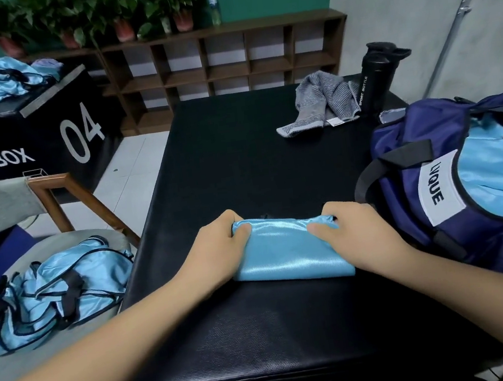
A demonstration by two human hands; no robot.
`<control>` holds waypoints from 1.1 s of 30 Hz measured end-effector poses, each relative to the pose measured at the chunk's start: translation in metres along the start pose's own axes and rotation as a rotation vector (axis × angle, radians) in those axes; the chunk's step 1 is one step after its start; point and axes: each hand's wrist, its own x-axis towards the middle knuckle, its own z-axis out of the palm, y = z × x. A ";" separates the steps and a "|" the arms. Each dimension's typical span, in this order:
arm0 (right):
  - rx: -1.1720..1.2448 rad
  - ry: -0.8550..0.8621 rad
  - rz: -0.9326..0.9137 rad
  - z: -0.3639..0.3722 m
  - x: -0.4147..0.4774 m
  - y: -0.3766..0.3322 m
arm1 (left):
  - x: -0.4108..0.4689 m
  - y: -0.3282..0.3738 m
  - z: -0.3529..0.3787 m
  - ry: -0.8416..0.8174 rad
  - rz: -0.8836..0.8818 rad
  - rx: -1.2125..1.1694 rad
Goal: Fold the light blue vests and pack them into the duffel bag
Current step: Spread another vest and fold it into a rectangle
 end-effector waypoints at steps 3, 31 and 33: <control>-0.205 0.014 -0.068 0.000 -0.003 -0.002 | 0.003 -0.002 0.002 0.041 0.057 0.117; 0.241 -0.338 -0.331 -0.110 0.005 -0.047 | -0.019 0.134 -0.056 -0.150 0.284 -0.279; 0.254 -0.329 -0.362 -0.133 0.001 -0.048 | -0.020 0.160 -0.059 -0.174 0.334 -0.300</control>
